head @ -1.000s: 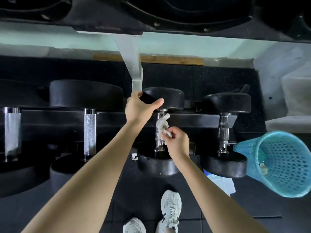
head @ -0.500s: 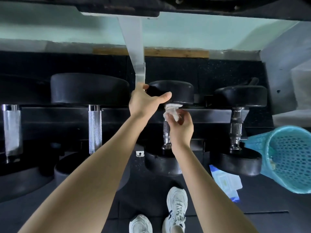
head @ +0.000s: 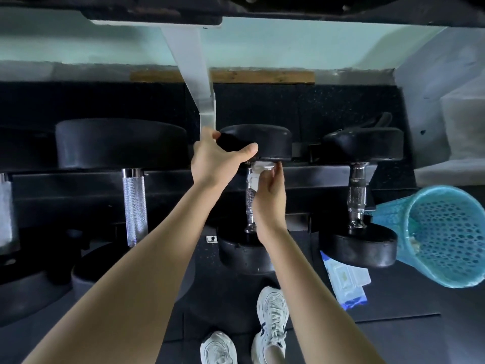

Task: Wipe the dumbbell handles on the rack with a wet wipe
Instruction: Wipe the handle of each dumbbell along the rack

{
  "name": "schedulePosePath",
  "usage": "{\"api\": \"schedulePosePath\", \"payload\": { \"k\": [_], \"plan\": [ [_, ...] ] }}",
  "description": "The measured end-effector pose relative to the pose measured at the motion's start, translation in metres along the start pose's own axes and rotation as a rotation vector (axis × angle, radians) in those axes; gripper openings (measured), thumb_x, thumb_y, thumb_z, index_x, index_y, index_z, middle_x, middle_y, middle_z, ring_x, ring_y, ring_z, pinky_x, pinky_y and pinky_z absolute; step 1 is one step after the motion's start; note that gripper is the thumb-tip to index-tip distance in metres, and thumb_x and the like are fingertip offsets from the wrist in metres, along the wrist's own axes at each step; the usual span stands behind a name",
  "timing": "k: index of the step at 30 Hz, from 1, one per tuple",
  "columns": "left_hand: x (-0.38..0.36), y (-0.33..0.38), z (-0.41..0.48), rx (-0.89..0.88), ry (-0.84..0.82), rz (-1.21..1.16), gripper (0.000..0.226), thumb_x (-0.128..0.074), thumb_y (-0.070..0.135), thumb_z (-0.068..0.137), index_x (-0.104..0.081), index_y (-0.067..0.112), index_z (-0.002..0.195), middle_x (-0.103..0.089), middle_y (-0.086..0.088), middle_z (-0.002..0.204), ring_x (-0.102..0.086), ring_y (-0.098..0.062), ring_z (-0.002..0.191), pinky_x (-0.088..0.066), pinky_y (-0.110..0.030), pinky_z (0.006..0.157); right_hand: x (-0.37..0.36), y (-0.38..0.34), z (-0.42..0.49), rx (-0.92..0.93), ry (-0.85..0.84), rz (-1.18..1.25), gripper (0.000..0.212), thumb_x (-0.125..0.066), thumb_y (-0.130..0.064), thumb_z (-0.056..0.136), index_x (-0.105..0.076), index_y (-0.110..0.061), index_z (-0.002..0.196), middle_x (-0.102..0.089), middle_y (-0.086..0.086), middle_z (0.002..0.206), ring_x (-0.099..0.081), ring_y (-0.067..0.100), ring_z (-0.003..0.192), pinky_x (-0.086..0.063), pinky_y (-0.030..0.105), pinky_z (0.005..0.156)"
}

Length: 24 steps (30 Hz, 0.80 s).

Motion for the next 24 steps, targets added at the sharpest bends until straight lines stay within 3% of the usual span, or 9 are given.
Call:
{"api": "schedulePosePath", "payload": {
  "k": [2,4,6,9,12,17,21,24],
  "plan": [
    [0.0,-0.001,0.0,-0.002,0.004,-0.008,0.066,-0.08,0.05,0.065,-0.046,0.02,0.113,-0.056,0.0,0.118,-0.058,-0.017,0.1,-0.042,-0.022,0.071,-0.003,0.002,0.007,0.038,0.054,-0.052,0.042,-0.036,-0.029,0.102,-0.037,-0.019,0.143,-0.06,-0.013,0.111,-0.054,-0.004,0.092,-0.037,0.012,0.082],
    [0.0,-0.001,0.0,0.0,0.01,-0.015,0.066,-0.08,0.05,0.064,-0.046,0.02,0.113,-0.056,-0.001,0.118,-0.058,-0.017,0.101,-0.046,-0.026,0.077,-0.001,0.007,0.017,0.015,0.103,-0.081,0.027,-0.042,-0.028,0.099,-0.058,-0.013,0.115,-0.067,-0.005,0.097,-0.055,0.003,0.08,-0.04,0.02,0.08],
    [-0.001,-0.002,0.001,0.005,0.015,-0.021,0.065,-0.081,0.049,0.064,-0.047,0.02,0.112,-0.056,-0.001,0.117,-0.058,-0.017,0.102,-0.046,-0.028,0.08,0.002,0.011,0.027,-0.006,0.11,-0.077,0.018,-0.05,-0.027,0.095,-0.056,-0.014,0.084,-0.067,0.0,0.083,-0.054,0.007,0.07,-0.042,0.023,0.073],
    [0.0,-0.002,0.002,0.013,0.014,-0.028,0.063,-0.082,0.046,0.064,-0.046,0.02,0.11,-0.056,-0.001,0.116,-0.057,-0.017,0.102,-0.044,-0.027,0.08,0.007,0.008,0.037,0.01,0.023,-0.111,0.026,-0.058,-0.027,0.091,-0.055,-0.012,0.07,-0.066,0.008,0.076,-0.06,0.015,0.071,-0.047,0.027,0.073],
    [0.002,0.0,0.004,0.016,0.011,-0.043,0.062,-0.083,0.042,0.064,-0.047,0.018,0.108,-0.058,0.001,0.111,-0.058,-0.015,0.1,-0.045,-0.027,0.082,0.004,-0.001,0.038,0.039,-0.042,-0.197,0.032,-0.058,-0.019,0.082,-0.05,-0.011,0.052,-0.06,0.006,0.062,-0.052,0.014,0.06,-0.046,0.03,0.067],
    [0.001,0.0,0.004,0.0,0.019,-0.029,0.066,-0.084,0.043,0.063,-0.047,0.017,0.11,-0.059,0.001,0.109,-0.058,-0.016,0.1,-0.048,-0.028,0.084,0.013,0.001,0.023,0.115,0.074,-0.353,0.023,-0.064,-0.026,0.088,-0.059,-0.015,0.067,-0.056,-0.01,0.061,-0.049,0.001,0.055,-0.034,0.008,0.05],
    [0.0,-0.001,0.004,0.002,0.001,-0.021,0.069,-0.084,0.046,0.061,-0.046,0.018,0.111,-0.058,-0.002,0.113,-0.059,-0.018,0.102,-0.05,-0.033,0.088,0.028,0.03,0.008,0.0,-0.038,-0.446,0.017,-0.066,-0.022,0.086,-0.068,-0.006,0.083,-0.064,-0.002,0.07,-0.056,0.008,0.064,-0.042,0.018,0.056],
    [0.0,0.0,0.003,0.006,0.0,-0.016,0.066,-0.084,0.047,0.061,-0.046,0.019,0.109,-0.058,-0.001,0.114,-0.058,-0.018,0.103,-0.049,-0.032,0.087,0.031,0.036,0.007,-0.102,-0.094,-0.398,0.014,-0.068,-0.019,0.085,-0.071,-0.01,0.095,-0.071,0.002,0.088,-0.066,0.013,0.083,-0.054,0.026,0.074]
  ]
}}
Point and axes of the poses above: each hand's wrist, its own z-axis towards the middle knuckle, its own x-axis out of the back of the hand, y = z × x, the point moved 8 cm from there along z, towards the middle knuckle
